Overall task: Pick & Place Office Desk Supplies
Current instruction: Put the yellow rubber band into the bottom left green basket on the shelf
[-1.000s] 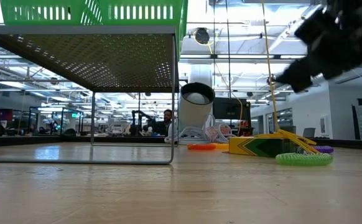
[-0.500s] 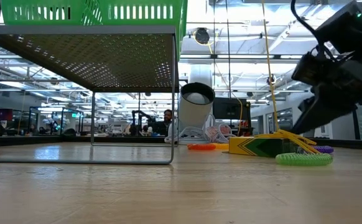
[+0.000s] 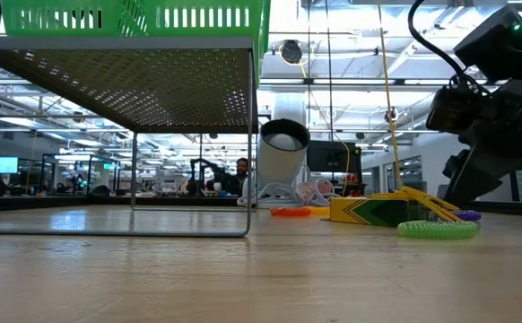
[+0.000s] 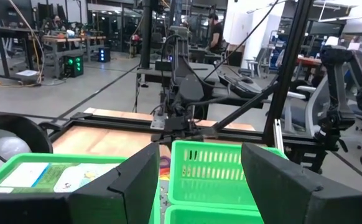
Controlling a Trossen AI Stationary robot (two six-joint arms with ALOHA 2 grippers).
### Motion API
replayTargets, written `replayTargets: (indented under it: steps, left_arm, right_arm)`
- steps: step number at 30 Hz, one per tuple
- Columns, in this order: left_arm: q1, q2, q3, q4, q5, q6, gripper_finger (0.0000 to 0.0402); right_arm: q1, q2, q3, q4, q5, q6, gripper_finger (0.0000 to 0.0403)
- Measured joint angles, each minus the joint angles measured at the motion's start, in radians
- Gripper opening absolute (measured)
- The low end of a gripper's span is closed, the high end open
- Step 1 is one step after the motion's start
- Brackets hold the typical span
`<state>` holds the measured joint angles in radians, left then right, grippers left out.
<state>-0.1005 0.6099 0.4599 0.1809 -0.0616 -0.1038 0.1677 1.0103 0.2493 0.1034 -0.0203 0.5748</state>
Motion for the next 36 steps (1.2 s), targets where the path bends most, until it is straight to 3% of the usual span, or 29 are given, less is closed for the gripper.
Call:
replayTargets:
  steps: [20,26,30,36]
  left_arm:
    - [0.000,0.055,0.000,0.012,-0.043,-0.030,0.0237]
    - [0.000,0.056,0.000,0.012,-0.044,-0.032,0.0237]
    - [0.000,0.056,0.000,0.012,-0.044,-0.036,0.0237]
    - [0.000,0.056,0.000,0.012,-0.044,-0.032,0.0237]
  right_arm:
    - [0.005,0.000,0.000,0.141,-0.165,0.026,0.0169]
    - [0.005,0.000,-0.003,0.042,-0.199,0.208,0.0169]
    - [0.011,0.000,-0.064,0.107,-0.148,0.281,0.0169]
    - [0.009,0.000,-0.179,0.385,-0.043,0.342,0.0169]
